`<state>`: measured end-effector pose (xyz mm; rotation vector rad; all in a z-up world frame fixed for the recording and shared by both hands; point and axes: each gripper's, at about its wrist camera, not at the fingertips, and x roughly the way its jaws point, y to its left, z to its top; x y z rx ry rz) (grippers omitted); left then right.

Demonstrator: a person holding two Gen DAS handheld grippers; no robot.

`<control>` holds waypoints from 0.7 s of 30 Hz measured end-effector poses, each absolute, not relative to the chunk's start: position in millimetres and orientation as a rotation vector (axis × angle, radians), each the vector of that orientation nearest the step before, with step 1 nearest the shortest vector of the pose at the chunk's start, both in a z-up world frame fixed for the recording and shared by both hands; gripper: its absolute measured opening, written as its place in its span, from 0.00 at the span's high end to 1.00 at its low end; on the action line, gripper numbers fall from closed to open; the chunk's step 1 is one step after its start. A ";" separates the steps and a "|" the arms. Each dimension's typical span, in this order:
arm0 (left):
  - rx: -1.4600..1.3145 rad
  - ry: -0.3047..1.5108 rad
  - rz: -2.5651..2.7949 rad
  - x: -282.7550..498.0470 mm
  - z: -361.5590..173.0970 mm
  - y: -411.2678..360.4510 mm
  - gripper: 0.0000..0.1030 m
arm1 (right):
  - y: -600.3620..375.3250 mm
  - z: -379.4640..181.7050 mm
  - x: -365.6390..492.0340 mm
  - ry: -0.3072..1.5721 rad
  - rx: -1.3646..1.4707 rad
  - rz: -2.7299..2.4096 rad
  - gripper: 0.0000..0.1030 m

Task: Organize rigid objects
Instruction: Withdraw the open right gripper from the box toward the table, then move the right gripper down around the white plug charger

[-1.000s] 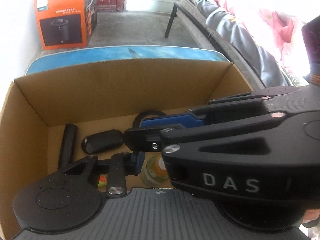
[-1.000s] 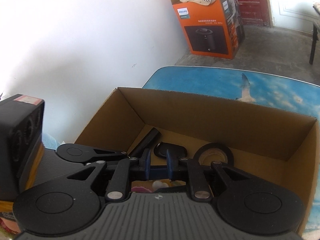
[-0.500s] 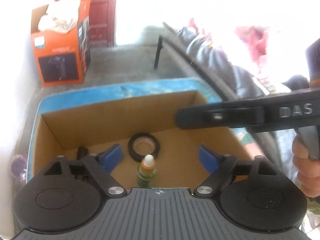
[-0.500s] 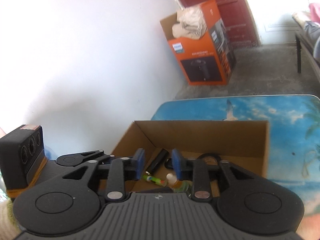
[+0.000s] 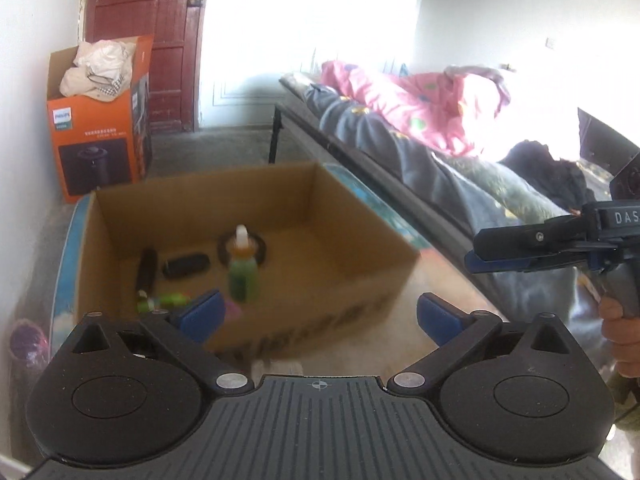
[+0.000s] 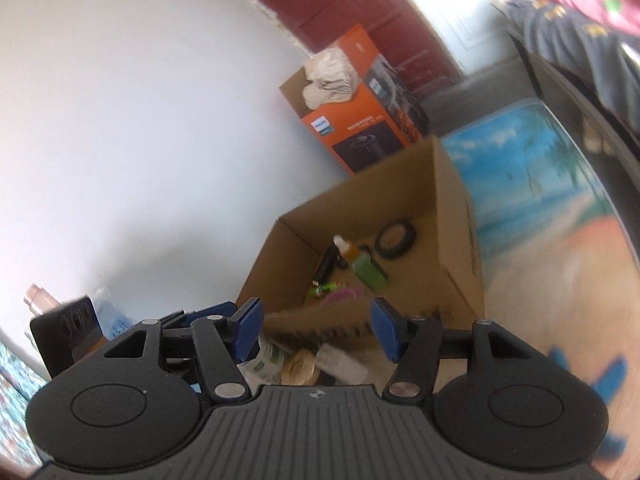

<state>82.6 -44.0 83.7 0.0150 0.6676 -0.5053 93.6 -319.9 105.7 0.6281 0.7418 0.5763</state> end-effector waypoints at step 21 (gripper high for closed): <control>0.204 0.701 -0.429 90.0 -5.6 -74.5 0.02 | -240.5 8.8 136.7 0.902 0.645 0.589 0.66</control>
